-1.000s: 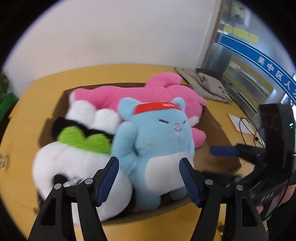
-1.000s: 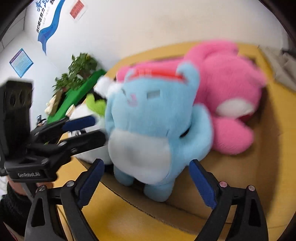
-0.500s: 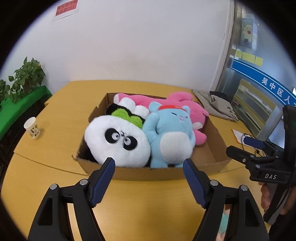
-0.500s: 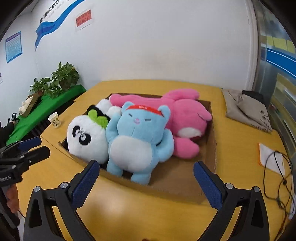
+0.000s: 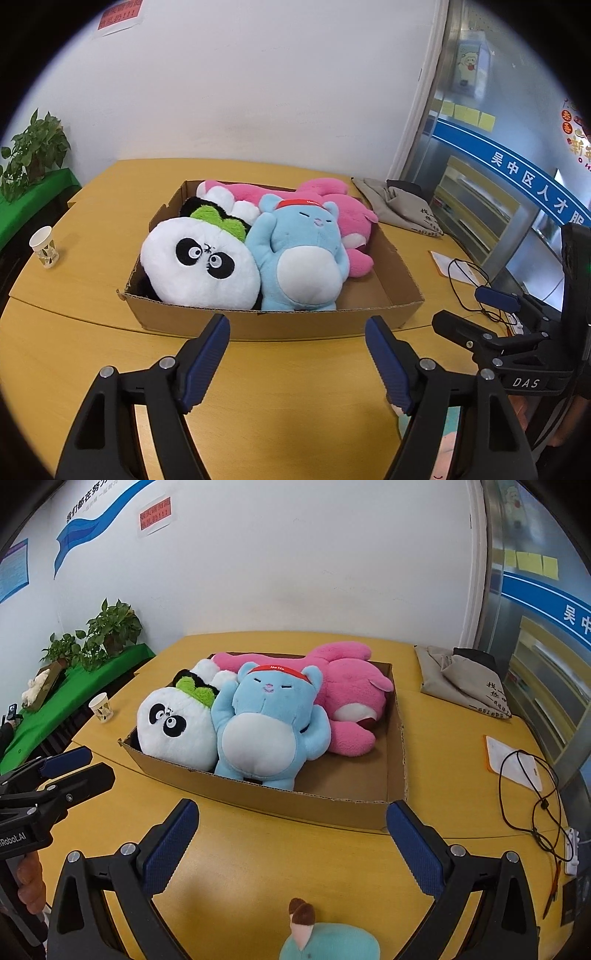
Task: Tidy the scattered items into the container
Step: 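Lower the blue cat into the box beside the panda and open both grippers, then move both grippers to the teal-and-pink pig plush on the table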
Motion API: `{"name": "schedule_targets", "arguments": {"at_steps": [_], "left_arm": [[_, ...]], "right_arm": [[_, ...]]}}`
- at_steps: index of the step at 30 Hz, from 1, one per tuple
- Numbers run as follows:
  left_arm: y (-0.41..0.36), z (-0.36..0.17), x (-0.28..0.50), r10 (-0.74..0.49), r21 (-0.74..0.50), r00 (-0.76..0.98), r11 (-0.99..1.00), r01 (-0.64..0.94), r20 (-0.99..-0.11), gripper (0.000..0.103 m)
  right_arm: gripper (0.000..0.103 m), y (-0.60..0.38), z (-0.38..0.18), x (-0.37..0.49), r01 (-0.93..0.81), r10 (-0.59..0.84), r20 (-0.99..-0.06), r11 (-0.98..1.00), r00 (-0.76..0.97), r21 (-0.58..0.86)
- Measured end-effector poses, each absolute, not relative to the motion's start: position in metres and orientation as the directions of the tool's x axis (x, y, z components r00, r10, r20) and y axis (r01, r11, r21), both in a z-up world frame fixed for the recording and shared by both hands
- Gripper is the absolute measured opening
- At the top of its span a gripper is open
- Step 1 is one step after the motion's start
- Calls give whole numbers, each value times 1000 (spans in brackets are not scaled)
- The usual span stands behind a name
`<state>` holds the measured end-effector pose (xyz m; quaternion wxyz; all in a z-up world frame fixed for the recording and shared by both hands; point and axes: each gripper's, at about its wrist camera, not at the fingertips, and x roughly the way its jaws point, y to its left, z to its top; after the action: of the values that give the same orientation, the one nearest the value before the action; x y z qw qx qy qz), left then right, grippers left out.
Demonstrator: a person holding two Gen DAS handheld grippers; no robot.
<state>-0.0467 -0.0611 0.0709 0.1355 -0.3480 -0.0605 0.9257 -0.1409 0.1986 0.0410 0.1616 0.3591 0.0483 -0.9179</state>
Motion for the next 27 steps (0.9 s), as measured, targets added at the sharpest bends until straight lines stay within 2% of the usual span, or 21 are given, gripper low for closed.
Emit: {"name": "schedule_targets", "arguments": {"at_steps": [7, 18, 23, 27], "left_arm": [[-54, 73, -37, 321, -238, -707, -946, -218, -630, 76], [-28, 56, -20, 338, -208, -665, -940, -270, -666, 76], [-11, 35, -25, 381, -255, -579, -922, -290, -721, 76], [3, 20, -29, 430, -310, -514, -900, -306, -742, 76]], "right_arm": [[103, 199, 43, -128, 342, -268, -670, -940, -692, 22], [103, 237, 31, -89, 314, -258, -671, -949, -695, 39], [103, 283, -4, -61, 244, -253, -736, -962, -627, 123], [103, 302, -47, -36, 210, -331, -790, -943, -517, 257]]}}
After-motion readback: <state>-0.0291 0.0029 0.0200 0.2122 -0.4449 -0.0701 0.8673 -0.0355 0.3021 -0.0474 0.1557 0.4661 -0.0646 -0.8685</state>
